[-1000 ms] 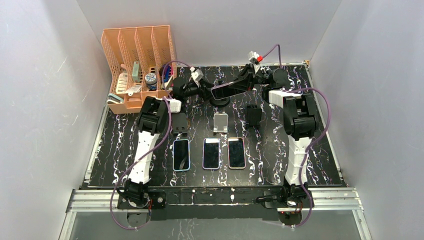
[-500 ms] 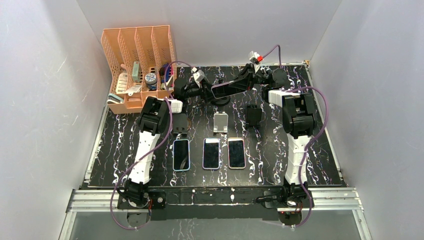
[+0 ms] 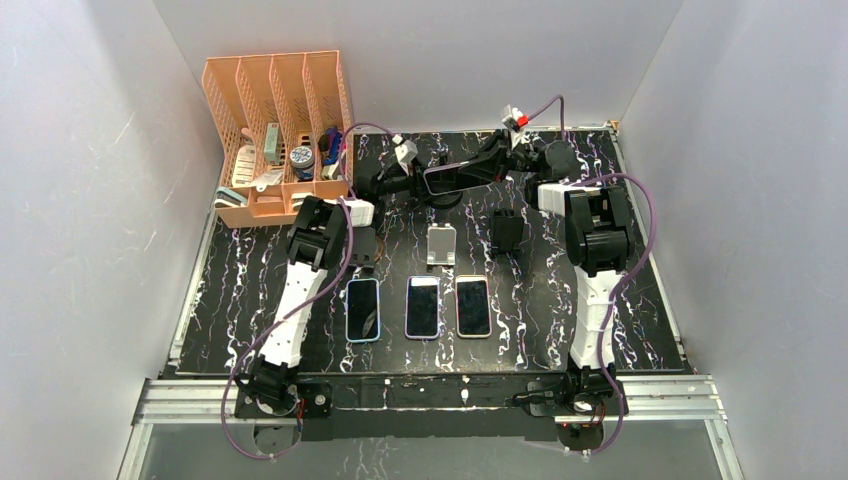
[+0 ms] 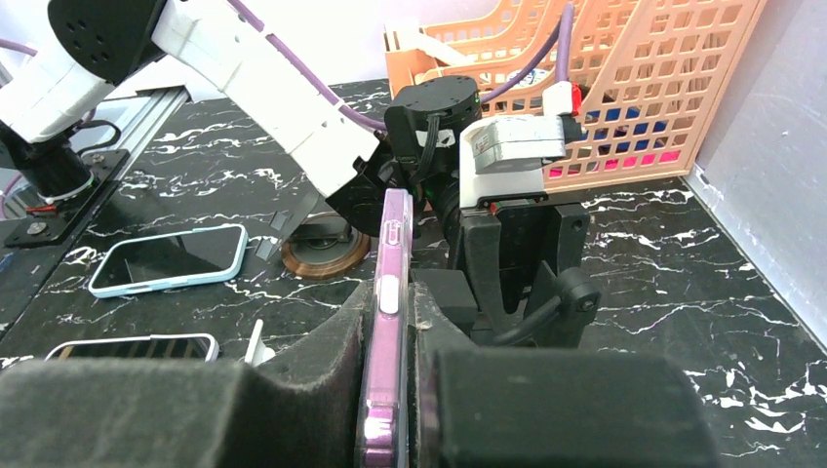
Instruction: Place the phone on the phone stand
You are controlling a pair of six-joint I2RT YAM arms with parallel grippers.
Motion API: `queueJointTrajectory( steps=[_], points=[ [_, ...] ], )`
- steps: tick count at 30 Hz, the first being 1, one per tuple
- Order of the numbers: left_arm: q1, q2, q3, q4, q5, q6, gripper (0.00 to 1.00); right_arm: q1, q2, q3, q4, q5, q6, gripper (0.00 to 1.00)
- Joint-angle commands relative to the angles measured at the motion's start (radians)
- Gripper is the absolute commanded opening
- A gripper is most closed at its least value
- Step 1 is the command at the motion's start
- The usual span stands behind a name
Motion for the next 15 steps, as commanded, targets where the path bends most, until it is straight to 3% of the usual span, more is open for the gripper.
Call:
queueJointTrajectory(
  steps=[1,8,15],
  points=[
    [-0.005,0.018,0.030,0.020,0.039,-0.008,0.31,-0.006,-0.017,-0.015,0.327,0.080,-0.070,0.01],
    [-0.003,0.056,0.054,0.020,0.074,-0.018,0.01,-0.008,-0.005,-0.049,0.327,0.092,-0.156,0.01],
    [0.004,0.083,0.067,0.021,0.122,-0.013,0.00,-0.006,-0.012,-0.099,0.328,0.095,-0.327,0.01]
  ],
)
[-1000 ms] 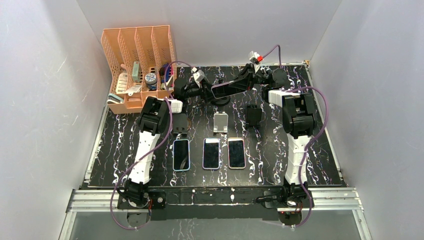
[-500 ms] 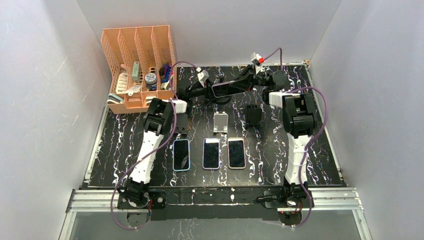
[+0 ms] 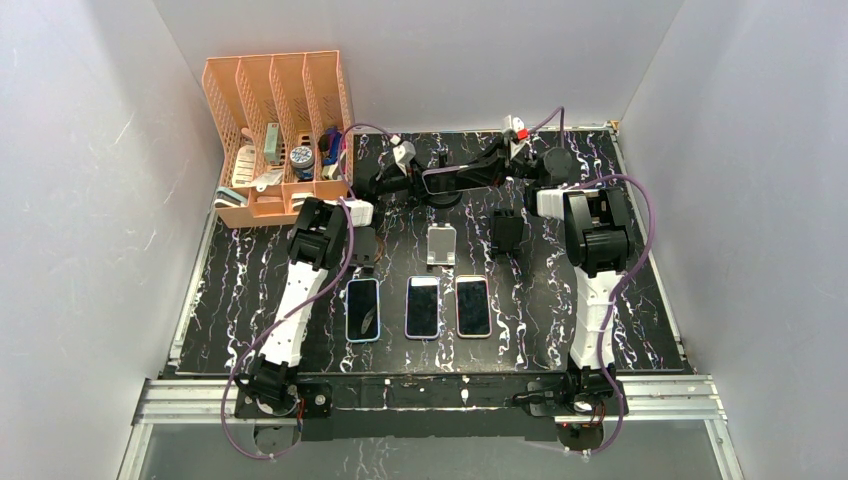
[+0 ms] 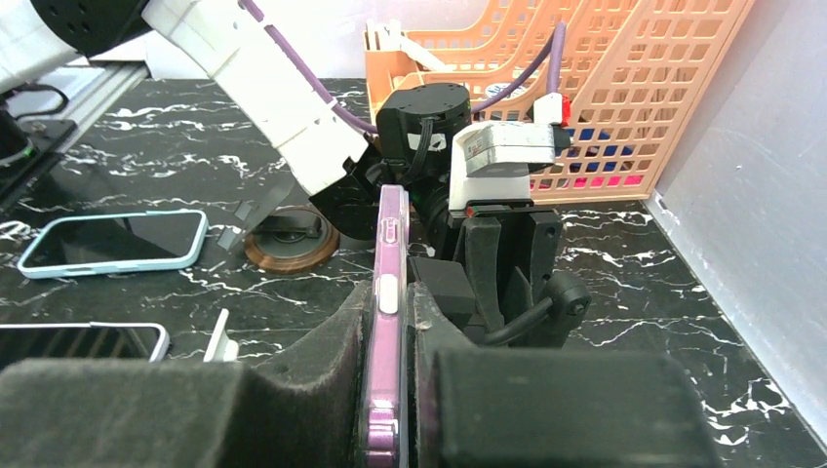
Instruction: Place the phone on the phone stand
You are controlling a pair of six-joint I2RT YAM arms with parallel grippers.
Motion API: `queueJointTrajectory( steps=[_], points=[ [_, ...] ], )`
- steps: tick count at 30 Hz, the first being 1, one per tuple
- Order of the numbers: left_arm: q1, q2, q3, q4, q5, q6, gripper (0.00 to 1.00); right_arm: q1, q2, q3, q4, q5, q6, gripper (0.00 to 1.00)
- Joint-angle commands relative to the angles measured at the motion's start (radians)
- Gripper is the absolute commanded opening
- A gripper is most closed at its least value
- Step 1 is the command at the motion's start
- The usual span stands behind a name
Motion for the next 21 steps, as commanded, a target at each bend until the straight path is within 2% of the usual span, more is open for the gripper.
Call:
queueJointTrajectory(
  steps=[1,6,21],
  points=[
    [-0.005,0.036,0.016,-0.013,0.115,-0.015,0.00,-0.010,-0.011,-0.039,0.300,0.068,-0.203,0.01],
    [0.002,0.040,0.016,-0.002,0.135,-0.039,0.00,-0.012,-0.004,-0.051,0.301,0.054,-0.241,0.01],
    [0.009,0.046,0.016,0.101,0.136,-0.147,0.00,-0.012,0.076,-0.042,0.301,0.012,-0.195,0.01]
  ],
)
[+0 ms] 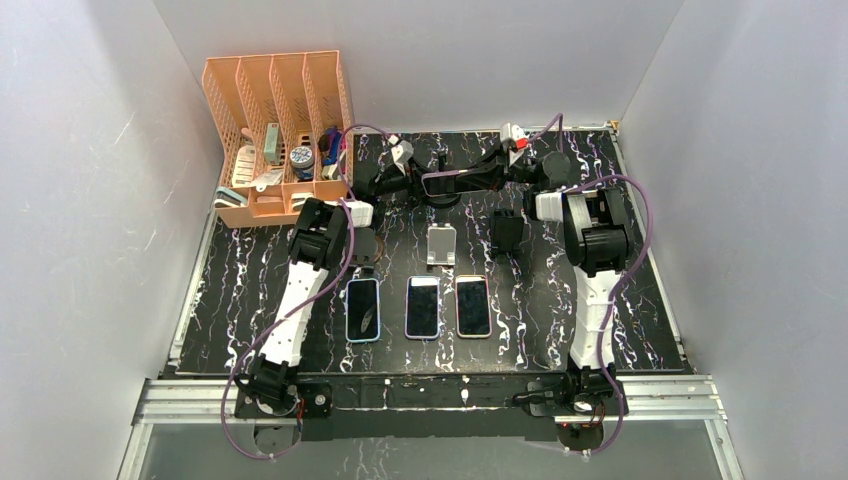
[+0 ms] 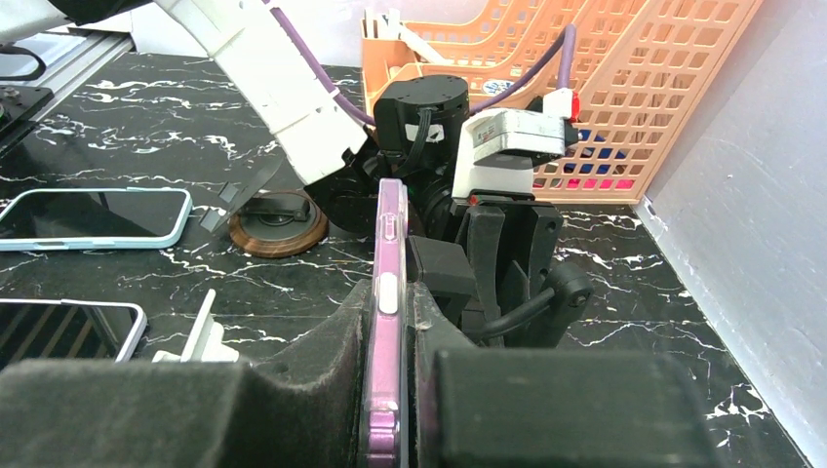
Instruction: Place the phone on the phone stand
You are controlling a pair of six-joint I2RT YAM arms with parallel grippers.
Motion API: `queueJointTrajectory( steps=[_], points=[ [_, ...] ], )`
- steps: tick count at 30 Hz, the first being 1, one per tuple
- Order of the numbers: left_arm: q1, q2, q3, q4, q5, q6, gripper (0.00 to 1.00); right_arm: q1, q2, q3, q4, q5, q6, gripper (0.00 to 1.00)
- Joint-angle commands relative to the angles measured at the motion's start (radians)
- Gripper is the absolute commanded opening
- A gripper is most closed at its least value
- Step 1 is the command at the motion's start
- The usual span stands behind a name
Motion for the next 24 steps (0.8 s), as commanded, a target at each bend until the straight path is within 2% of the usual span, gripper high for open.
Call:
queueJointTrajectory(
  steps=[1,16,24],
  points=[
    [0.004,0.020,-0.006,0.048,0.130,-0.085,0.00,-0.017,0.080,0.002,0.278,0.020,-0.077,0.01],
    [0.012,0.034,0.022,0.188,0.107,-0.210,0.00,-0.029,0.173,0.031,0.278,0.030,-0.020,0.01],
    [0.012,0.033,0.030,0.231,0.116,-0.252,0.00,-0.029,0.240,0.129,0.278,0.024,0.060,0.01]
  ],
)
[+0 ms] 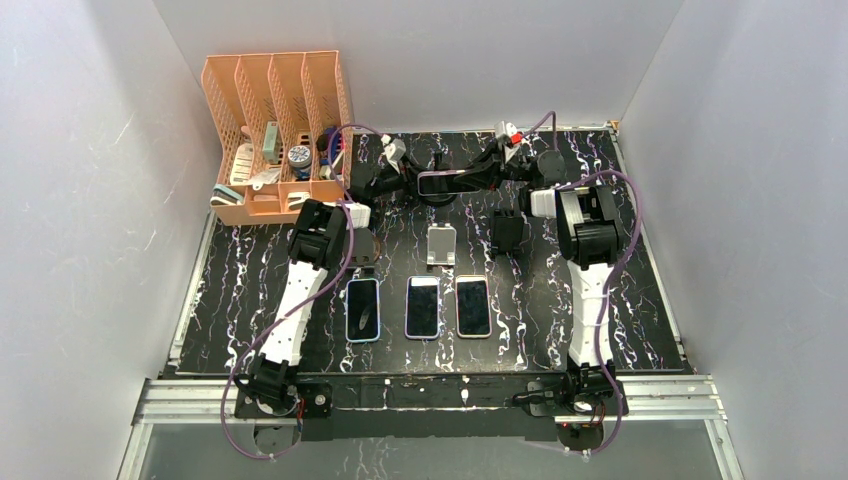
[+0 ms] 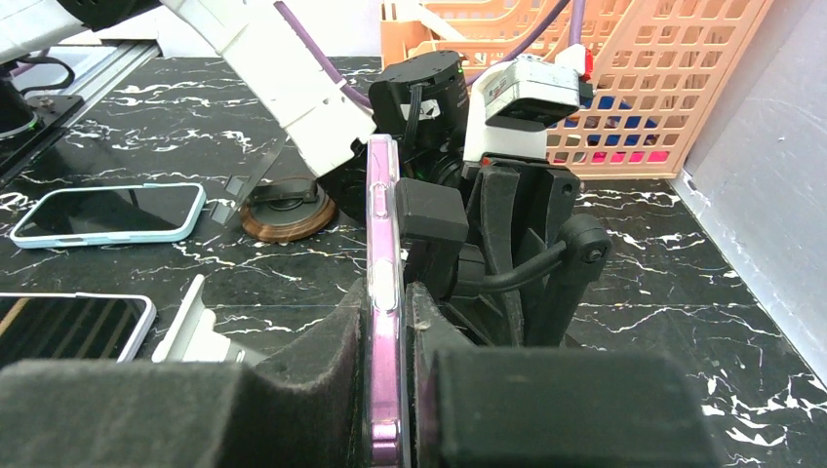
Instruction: Place the phone on the phone stand
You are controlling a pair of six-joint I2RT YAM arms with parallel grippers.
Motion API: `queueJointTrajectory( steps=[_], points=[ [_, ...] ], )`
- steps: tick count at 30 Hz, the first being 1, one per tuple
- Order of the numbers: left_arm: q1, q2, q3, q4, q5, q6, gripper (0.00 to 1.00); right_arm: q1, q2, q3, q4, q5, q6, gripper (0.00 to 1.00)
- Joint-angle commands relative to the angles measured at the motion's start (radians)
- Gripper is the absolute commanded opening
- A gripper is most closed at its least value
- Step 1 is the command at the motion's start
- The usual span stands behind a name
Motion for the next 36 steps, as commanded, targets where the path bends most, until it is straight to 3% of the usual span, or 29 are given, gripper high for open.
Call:
queueJointTrajectory(
  steps=[1,10,26,36],
  points=[
    [-0.003,-0.002,0.016,0.132,0.152,-0.107,0.00,-0.028,0.130,0.040,0.263,0.048,-0.028,0.01],
    [-0.011,0.005,0.014,0.135,0.140,-0.090,0.00,-0.029,0.176,0.143,0.244,-0.025,0.106,0.01],
    [-0.035,0.032,0.048,0.062,0.086,-0.031,0.00,0.003,0.126,0.080,-0.010,-0.115,-0.095,0.01],
    [-0.045,0.024,0.032,-0.011,0.095,0.021,0.00,0.017,0.118,0.197,-0.142,-0.139,-0.139,0.01]
  ],
)
